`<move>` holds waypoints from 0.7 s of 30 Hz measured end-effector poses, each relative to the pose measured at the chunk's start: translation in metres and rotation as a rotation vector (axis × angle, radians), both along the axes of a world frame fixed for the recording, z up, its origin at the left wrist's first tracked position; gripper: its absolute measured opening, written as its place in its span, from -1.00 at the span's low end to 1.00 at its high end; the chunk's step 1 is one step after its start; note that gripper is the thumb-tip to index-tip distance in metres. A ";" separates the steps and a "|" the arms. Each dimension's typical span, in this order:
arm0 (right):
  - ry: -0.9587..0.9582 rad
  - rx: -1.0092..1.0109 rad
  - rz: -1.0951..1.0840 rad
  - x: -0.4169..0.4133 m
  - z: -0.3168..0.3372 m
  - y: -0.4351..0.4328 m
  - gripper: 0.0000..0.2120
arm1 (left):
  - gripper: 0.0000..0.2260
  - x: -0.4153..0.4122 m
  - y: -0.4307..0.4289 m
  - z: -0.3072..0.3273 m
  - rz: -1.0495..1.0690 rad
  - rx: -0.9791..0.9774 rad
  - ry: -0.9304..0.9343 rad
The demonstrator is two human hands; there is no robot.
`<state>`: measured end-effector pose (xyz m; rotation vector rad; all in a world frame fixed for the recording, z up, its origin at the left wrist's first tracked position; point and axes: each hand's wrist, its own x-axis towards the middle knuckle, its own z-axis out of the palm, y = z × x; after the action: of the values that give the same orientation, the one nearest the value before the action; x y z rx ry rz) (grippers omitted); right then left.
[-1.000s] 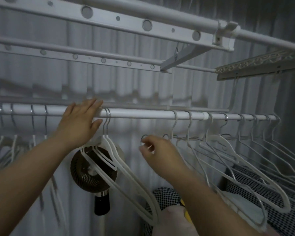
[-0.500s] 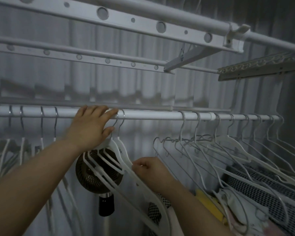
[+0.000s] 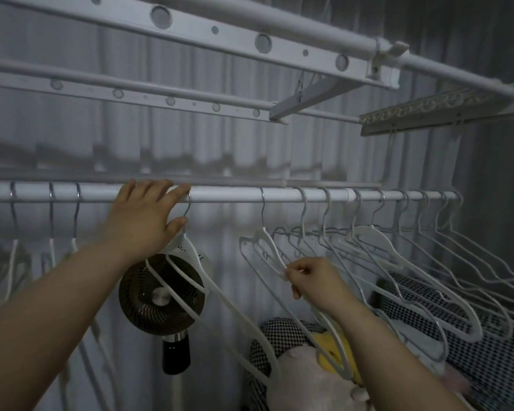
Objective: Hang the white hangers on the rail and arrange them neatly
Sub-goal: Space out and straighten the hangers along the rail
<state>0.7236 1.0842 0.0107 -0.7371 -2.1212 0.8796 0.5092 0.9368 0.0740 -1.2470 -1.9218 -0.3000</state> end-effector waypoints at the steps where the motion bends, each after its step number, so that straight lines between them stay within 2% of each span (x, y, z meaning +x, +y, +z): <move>1: -0.001 0.000 -0.010 0.001 0.000 0.002 -0.73 | -0.43 0.000 0.000 0.000 -0.003 0.006 0.001; 4: -0.006 0.003 -0.033 0.004 -0.002 0.009 -0.65 | -0.43 -0.001 0.002 -0.001 -0.009 0.027 0.012; 17: -0.052 0.035 -0.041 0.023 0.002 0.013 -0.56 | -0.42 -0.003 0.007 -0.004 -0.050 0.094 0.051; 21: -0.083 0.016 -0.047 0.027 0.003 0.013 -0.68 | -0.45 -0.004 0.008 -0.006 -0.049 0.099 0.081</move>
<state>0.7507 1.0972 0.0139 -0.8246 -2.1719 0.8187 0.5057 0.9445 0.0684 -1.2235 -1.7884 -0.3609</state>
